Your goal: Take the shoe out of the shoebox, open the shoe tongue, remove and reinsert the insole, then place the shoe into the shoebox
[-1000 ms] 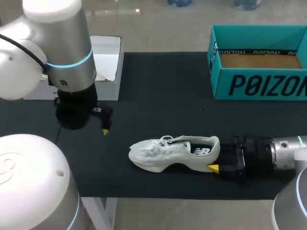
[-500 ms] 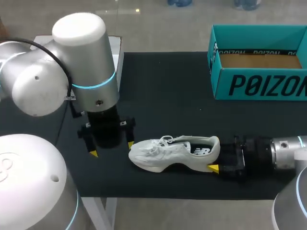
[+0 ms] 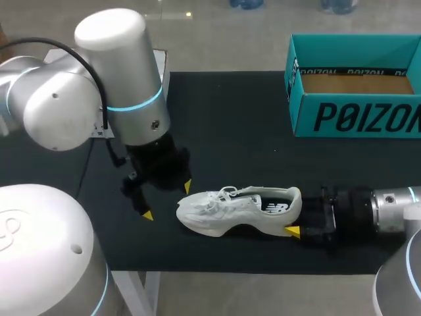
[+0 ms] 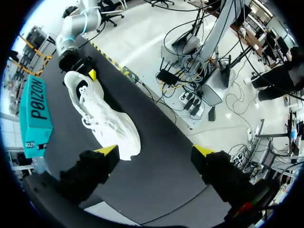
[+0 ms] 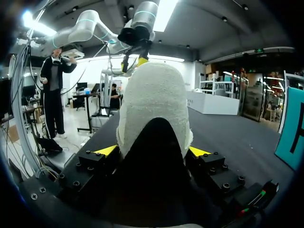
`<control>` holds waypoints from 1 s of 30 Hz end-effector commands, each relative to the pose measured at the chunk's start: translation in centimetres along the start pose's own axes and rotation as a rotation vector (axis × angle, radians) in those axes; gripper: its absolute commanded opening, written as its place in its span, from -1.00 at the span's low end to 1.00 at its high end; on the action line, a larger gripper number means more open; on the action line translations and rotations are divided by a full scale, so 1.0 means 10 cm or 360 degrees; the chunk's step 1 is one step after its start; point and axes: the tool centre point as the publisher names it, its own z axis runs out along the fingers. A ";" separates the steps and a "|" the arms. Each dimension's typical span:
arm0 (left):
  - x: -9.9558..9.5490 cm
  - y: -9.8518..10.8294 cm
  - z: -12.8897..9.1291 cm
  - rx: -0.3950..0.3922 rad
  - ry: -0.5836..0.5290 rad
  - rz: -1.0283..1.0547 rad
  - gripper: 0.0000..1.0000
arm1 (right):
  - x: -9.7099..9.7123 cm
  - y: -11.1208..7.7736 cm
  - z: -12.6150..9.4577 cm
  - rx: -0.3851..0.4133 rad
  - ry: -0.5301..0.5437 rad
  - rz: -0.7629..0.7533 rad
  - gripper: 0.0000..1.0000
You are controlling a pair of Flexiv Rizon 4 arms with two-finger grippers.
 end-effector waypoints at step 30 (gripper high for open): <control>-0.14 -0.24 -0.07 -0.0109 -0.0082 -0.2290 1.00 | 0.00 -0.02 0.02 0.0006 -0.0004 -0.0001 -1.00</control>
